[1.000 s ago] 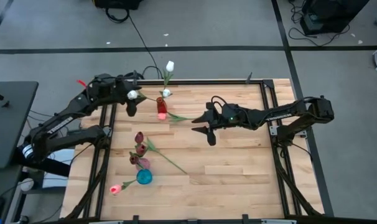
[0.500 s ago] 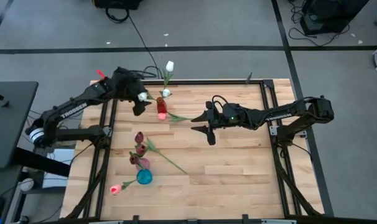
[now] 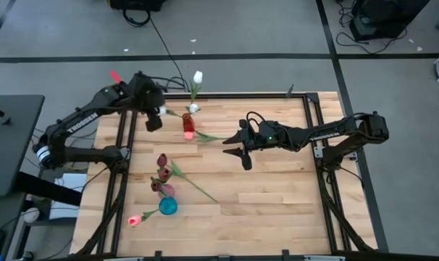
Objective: Sort flowers into vase by color
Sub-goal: Move the pink vase to the top right of the table
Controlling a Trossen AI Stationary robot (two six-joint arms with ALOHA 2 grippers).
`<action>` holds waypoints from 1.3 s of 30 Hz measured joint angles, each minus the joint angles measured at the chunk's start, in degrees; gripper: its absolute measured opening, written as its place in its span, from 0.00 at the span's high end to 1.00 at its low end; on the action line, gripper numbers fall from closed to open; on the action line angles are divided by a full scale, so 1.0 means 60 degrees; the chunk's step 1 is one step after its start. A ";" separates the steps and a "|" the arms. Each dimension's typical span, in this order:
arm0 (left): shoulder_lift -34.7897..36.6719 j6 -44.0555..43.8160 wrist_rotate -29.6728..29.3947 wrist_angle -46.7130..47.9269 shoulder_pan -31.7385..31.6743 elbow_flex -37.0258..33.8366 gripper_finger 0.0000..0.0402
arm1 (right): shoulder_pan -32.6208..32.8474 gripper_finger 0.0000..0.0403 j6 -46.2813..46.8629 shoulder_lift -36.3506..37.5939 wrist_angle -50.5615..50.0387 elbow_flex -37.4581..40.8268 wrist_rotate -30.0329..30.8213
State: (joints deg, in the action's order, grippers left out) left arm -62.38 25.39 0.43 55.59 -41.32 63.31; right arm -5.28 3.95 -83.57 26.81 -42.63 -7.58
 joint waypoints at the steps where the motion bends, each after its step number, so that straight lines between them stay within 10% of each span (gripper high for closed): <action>1: 0.0057 0.0032 -0.0016 0.0173 -0.0030 0.0185 0.60 | 0.0000 0.58 0.0000 0.0000 -0.0015 -0.0002 -0.0002; 11: 0.0865 0.0617 -0.1304 0.1208 -0.0058 0.1610 0.63 | -0.0007 0.58 0.0172 -0.0222 -0.0676 -0.0015 0.0787; 27: 0.4158 -0.1302 0.2214 0.0795 -0.0051 0.2019 0.63 | -0.1172 0.58 -0.0112 -0.3983 -0.1560 -0.1948 0.0168; 39: 0.5062 -0.2240 0.3537 0.2025 -0.0051 0.2007 0.63 | 0.1629 0.59 0.0096 -0.6402 -0.2047 -0.5177 0.0177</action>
State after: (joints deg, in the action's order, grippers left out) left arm -32.01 11.95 21.65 67.74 -41.63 75.35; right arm 4.50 4.52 -121.98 14.53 -73.69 -6.52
